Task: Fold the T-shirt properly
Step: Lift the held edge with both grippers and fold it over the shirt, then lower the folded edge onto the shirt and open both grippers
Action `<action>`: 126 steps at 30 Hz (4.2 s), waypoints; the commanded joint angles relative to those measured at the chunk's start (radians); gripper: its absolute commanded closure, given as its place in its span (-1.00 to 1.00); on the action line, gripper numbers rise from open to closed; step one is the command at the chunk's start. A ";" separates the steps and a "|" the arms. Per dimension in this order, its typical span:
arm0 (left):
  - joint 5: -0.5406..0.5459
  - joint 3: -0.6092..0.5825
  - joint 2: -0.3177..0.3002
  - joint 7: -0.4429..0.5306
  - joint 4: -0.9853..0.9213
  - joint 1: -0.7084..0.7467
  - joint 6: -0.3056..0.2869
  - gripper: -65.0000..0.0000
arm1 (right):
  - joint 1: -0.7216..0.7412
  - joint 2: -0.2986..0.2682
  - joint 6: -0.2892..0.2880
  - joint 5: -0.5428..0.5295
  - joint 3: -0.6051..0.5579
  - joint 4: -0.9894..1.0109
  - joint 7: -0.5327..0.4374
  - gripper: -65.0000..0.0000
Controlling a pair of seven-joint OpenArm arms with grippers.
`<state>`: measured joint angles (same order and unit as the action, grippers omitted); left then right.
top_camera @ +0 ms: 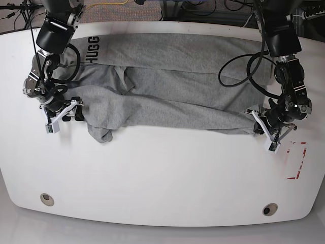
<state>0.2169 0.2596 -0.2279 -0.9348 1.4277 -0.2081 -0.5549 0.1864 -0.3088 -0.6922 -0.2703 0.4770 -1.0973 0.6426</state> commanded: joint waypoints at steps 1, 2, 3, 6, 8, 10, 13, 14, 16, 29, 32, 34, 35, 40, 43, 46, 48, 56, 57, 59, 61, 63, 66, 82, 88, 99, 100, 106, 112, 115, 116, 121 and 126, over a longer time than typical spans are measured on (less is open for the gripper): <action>0.005 0.004 -0.014 0.018 0.017 -0.023 0.000 0.95 | 0.012 -0.007 -0.006 -0.002 -0.016 -0.010 0.015 0.37; 0.005 0.005 -0.014 0.018 0.015 -0.024 0.006 0.95 | 0.012 -0.008 -0.006 -0.002 -0.017 -0.010 0.015 0.63; 0.005 0.005 -0.014 0.018 0.015 -0.024 0.006 0.95 | 0.012 -0.008 -0.006 -0.002 -0.019 -0.010 0.015 0.74; 0.005 0.005 -0.014 0.018 0.015 -0.027 0.009 0.95 | 0.018 -0.016 -0.006 0.016 -0.021 -0.011 0.015 1.00; 0.005 0.005 -0.012 0.018 0.017 -0.029 0.023 0.95 | 0.020 -0.025 -0.006 0.036 -0.021 -0.030 0.015 0.95; 0.009 0.005 -0.012 0.018 0.020 -0.030 0.035 0.95 | 0.020 -0.025 -0.006 0.050 -0.021 -0.059 0.015 1.00; 0.013 0.005 -0.009 0.018 0.031 -0.038 0.035 0.95 | 0.017 -0.028 -0.006 0.062 -0.021 -0.125 0.024 1.00; 0.013 0.005 -0.009 0.018 0.041 -0.047 0.035 0.95 | 0.014 -0.030 -0.006 0.064 -0.021 -0.149 0.024 1.00; 0.013 0.005 -0.009 0.018 0.066 -0.061 0.035 0.98 | 0.012 -0.030 -0.006 0.067 -0.021 -0.198 0.041 1.00; 0.013 0.036 -0.008 -0.057 0.232 -0.077 0.011 1.00 | -0.008 -0.051 -0.006 0.065 -0.014 -0.452 0.214 1.00; 0.013 0.054 -0.006 -0.089 0.270 -0.073 -0.011 1.00 | -0.017 -0.046 -0.006 0.065 -0.014 -0.504 0.227 1.00; 0.013 0.066 -0.006 -0.112 0.302 -0.073 -0.021 1.00 | -0.021 -0.045 -0.006 0.065 -0.014 -0.541 0.245 1.00; 0.013 0.076 -0.006 -0.119 0.321 -0.072 -0.026 1.00 | -0.029 -0.045 -0.006 0.065 -0.014 -0.557 0.257 1.00; 0.013 0.119 -0.006 -0.154 0.387 -0.054 -0.060 1.00 | -0.057 -0.043 -0.006 0.062 0.027 -0.660 0.317 1.00; 0.013 0.142 -0.006 -0.185 0.407 -0.047 -0.078 1.00 | -0.067 -0.043 -0.006 0.058 0.055 -0.708 0.359 1.00; 0.013 0.165 -0.008 -0.220 0.422 -0.043 -0.110 1.00 | -0.092 -0.043 -0.006 0.056 0.075 -0.758 0.406 1.00; 0.013 0.175 -0.008 -0.235 0.424 -0.030 -0.130 1.00 | -0.112 -0.043 -0.006 0.056 0.084 -0.786 0.426 1.00; 0.013 0.188 -0.012 -0.250 0.427 0.058 -0.143 1.00 | -0.236 -0.002 -0.006 0.056 0.110 -0.881 0.458 1.00; 0.013 0.188 -0.012 -0.250 0.427 0.075 -0.143 1.00 | -0.256 0.006 -0.006 0.056 0.119 -0.889 0.458 1.00; 0.013 0.188 -0.014 -0.250 0.436 0.101 -0.143 1.00 | -0.281 0.021 -0.006 0.056 0.130 -0.892 0.458 1.00; 0.009 0.188 -0.014 -0.250 0.451 0.138 -0.143 1.00 | -0.305 0.033 -0.006 0.056 0.133 -0.894 0.458 1.00; 0.011 0.188 -0.014 -0.250 0.471 0.187 -0.143 1.00 | -0.330 0.040 -0.006 0.056 0.133 -0.895 0.457 1.00; 0.011 0.188 -0.014 -0.250 0.486 0.249 -0.143 1.00 | -0.361 0.041 -0.006 0.056 0.142 -0.895 0.457 1.00; 0.013 0.188 -0.040 -0.250 0.486 0.496 -0.143 1.00 | -0.443 0.076 -0.006 0.056 0.194 -0.892 0.457 1.00; 0.008 0.188 -0.041 -0.249 0.483 0.510 -0.143 1.00 | -0.459 0.107 -0.006 0.065 0.199 -0.892 0.457 1.00; 0.005 0.185 -0.041 -0.250 0.480 0.513 -0.143 0.49 | -0.502 0.119 -0.006 0.067 0.199 -0.897 0.458 0.51; 0.005 0.185 -0.041 -0.250 0.480 0.513 -0.143 0.39 | -0.502 0.119 -0.006 0.065 0.199 -0.897 0.458 0.40; 0.008 0.183 -0.041 -0.250 0.486 0.503 -0.143 -0.14 | -0.503 0.122 -0.006 0.056 0.226 -0.935 0.460 -0.15; 0.013 0.171 -0.041 -0.300 0.499 0.454 -0.143 -0.14 | -0.476 0.147 -0.006 0.056 0.253 -0.940 0.460 -0.20; 0.013 0.171 -0.041 -0.352 0.519 0.421 -0.143 -0.14 | -0.443 0.147 -0.006 0.055 0.254 -0.940 0.460 -0.20; 0.013 0.169 -0.041 -0.364 0.525 0.410 -0.143 -0.14 | -0.433 0.147 -0.006 0.055 0.254 -0.938 0.460 -0.20; 0.013 0.169 -0.040 -0.396 0.540 0.372 -0.143 -0.14 | -0.342 0.165 -0.006 0.055 0.246 -0.933 0.460 -0.21; 0.013 0.168 -0.040 -0.396 0.540 0.344 -0.143 -0.14 | -0.261 0.198 -0.006 0.067 0.179 -0.921 0.460 -0.21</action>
<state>0.2287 0.4225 -0.2543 -1.3392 1.9507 0.1543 -0.6975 -0.1200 -0.1177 -0.6983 -0.1802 0.6846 -2.0129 1.1213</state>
